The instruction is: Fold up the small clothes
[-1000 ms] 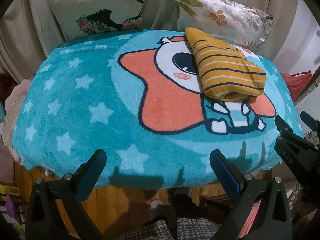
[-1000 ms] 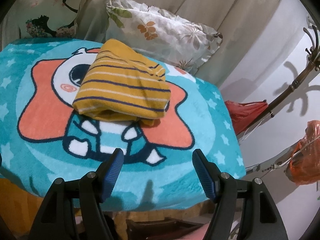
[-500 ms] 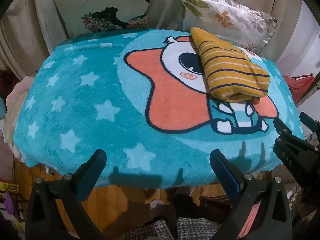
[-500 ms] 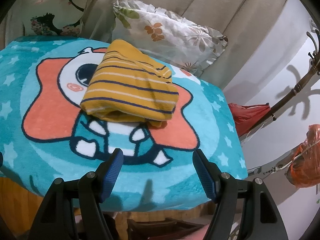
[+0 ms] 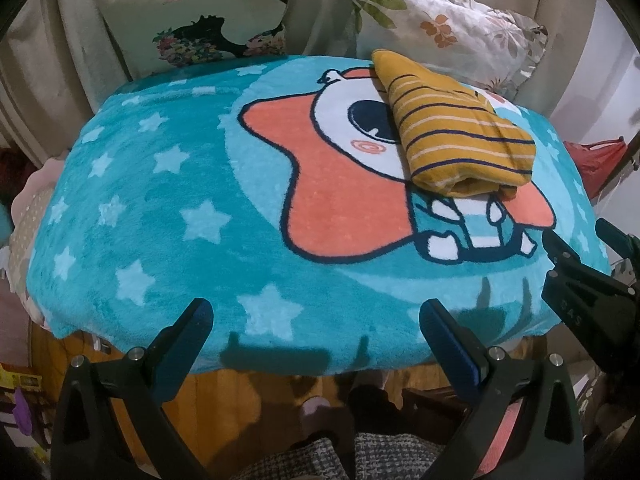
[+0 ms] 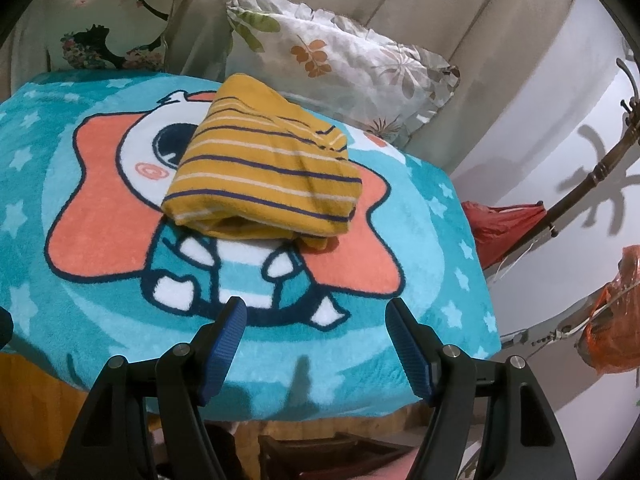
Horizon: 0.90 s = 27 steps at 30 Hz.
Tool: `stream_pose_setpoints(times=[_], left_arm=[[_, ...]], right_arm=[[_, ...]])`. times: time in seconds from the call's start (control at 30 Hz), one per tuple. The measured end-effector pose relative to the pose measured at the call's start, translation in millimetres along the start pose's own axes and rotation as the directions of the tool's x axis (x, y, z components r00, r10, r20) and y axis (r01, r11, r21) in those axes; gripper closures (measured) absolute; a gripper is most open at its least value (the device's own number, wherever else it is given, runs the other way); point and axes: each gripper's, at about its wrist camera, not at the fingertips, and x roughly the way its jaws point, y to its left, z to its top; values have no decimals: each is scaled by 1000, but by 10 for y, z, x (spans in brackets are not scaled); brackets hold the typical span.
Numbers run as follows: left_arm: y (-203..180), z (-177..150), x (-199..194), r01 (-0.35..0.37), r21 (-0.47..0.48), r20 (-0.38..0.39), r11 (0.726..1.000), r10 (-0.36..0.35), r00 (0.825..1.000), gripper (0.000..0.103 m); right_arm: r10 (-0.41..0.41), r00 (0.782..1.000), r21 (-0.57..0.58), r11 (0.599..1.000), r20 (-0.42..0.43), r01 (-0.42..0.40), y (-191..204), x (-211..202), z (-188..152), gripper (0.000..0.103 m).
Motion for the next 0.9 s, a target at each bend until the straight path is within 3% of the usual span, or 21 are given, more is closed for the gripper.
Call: stream_pose_setpoints(times=[0.67,0.9], left_arm=[[-150,23,10,13,20,13,1000,-13,1000,0],[-210,62,-96,17,20,56,1000,-18,998,0]], right_arm=[[8,1000,17,1000,-8,-8,-108,91,-20,27],[11,1000,26,1000,-6,-11,-162,120,-13,27]])
